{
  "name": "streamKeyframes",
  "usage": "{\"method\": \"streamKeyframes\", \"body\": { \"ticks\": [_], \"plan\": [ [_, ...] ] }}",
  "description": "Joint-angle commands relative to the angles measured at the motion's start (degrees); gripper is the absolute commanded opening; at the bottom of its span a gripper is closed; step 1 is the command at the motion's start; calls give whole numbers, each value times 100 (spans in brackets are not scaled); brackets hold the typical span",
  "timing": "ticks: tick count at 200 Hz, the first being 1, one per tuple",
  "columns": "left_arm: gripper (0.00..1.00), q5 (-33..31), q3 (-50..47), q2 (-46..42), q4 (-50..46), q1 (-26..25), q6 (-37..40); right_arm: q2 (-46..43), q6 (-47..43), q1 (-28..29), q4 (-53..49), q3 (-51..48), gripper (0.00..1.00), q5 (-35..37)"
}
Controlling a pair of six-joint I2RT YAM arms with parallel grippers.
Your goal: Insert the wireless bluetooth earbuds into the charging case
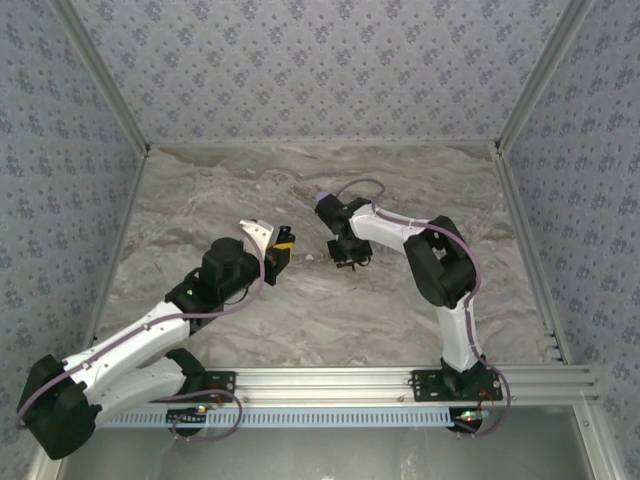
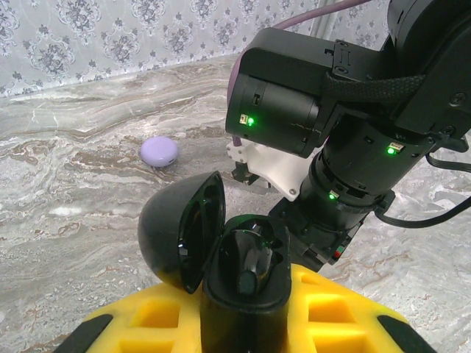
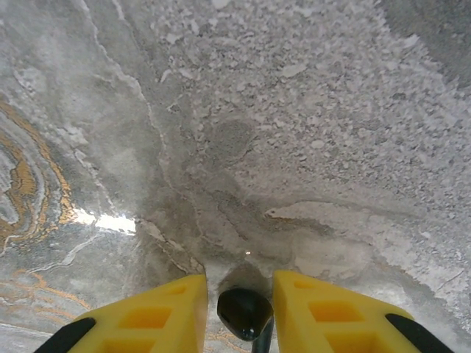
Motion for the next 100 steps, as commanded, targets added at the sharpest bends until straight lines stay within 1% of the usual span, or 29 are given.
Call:
{"method": "streamKeyframes", "body": {
  "ticks": [1, 34, 69, 100],
  "plan": [
    [21, 79, 181, -62, 234, -44, 13, 162, 141, 32, -258, 92, 32, 191],
    [21, 84, 172, -61, 234, -43, 9, 180, 174, 34, -280, 48, 32, 232],
    [21, 84, 172, -71, 234, -45, 13, 145, 176, 23, -259, -7, 27, 235],
    [21, 81, 166, -77, 231, -41, 13, 118, 185, 13, -264, -31, 27, 238]
  ]
}}
